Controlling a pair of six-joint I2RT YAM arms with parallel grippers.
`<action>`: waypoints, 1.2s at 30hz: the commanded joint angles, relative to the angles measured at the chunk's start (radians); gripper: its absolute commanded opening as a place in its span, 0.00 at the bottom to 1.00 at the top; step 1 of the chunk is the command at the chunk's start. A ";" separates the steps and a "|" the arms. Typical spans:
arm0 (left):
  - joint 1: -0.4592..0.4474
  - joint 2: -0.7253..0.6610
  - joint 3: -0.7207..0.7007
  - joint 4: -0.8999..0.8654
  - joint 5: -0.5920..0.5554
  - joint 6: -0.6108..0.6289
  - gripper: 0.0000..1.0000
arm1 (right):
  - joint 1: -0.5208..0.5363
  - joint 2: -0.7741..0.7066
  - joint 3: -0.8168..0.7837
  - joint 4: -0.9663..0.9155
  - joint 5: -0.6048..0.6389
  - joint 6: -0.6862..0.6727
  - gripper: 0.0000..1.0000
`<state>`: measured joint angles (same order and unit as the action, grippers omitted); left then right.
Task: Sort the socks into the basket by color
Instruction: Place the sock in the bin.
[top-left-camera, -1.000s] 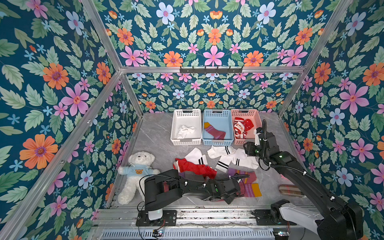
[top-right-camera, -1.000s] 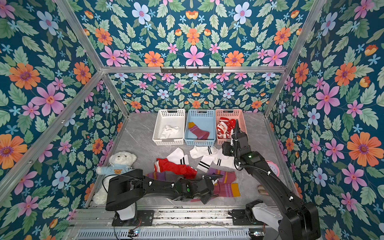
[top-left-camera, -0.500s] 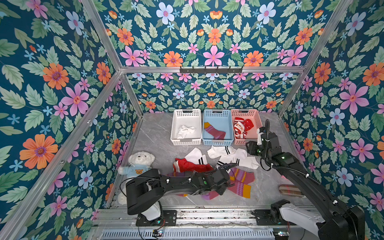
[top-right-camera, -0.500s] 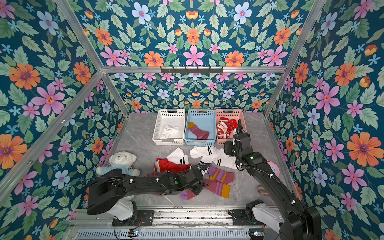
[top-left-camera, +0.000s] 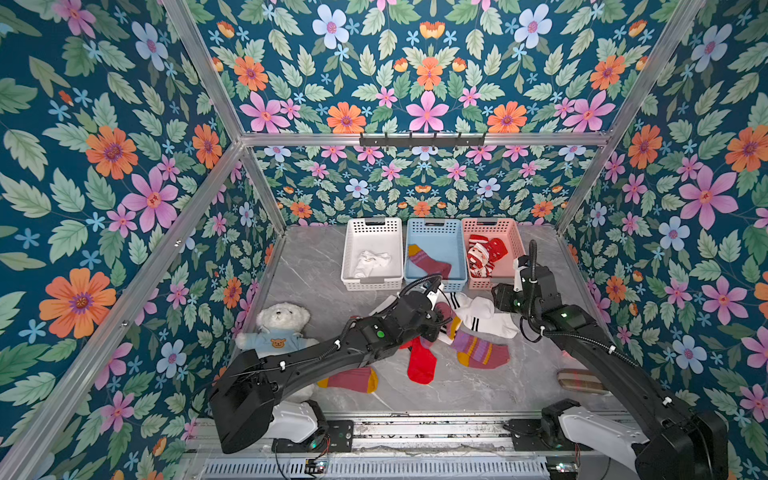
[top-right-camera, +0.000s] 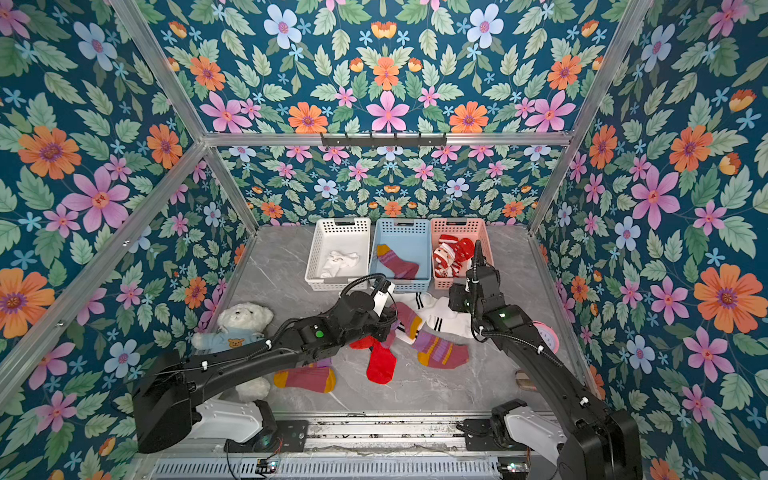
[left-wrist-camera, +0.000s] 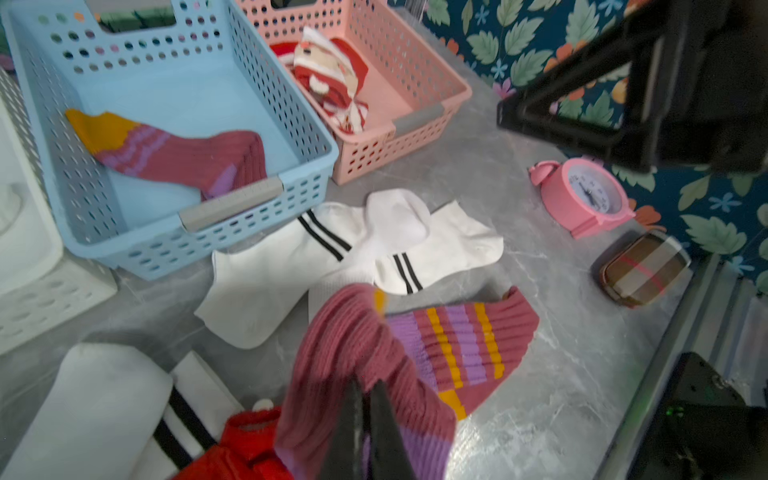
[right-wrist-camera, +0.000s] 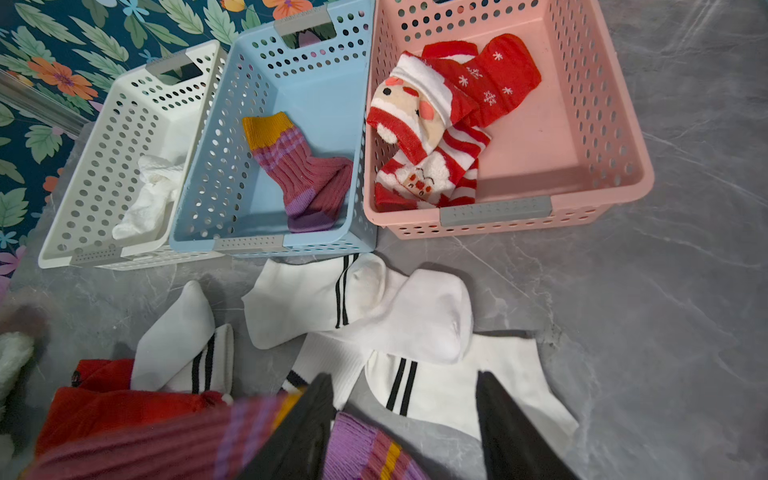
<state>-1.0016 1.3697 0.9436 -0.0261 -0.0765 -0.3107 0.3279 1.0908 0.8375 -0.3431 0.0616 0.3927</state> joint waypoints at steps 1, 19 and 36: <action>0.037 0.020 0.055 0.060 -0.014 0.083 0.00 | 0.000 0.012 -0.001 0.015 0.003 0.012 0.57; 0.294 0.418 0.596 0.032 0.021 0.134 0.00 | 0.000 0.065 0.039 0.014 -0.054 0.014 0.57; 0.433 0.774 0.857 0.236 0.142 0.023 0.00 | 0.000 0.049 0.037 -0.018 -0.057 0.010 0.56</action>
<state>-0.5846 2.1235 1.8111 0.1062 0.0330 -0.2413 0.3271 1.1408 0.8783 -0.3481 0.0032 0.3920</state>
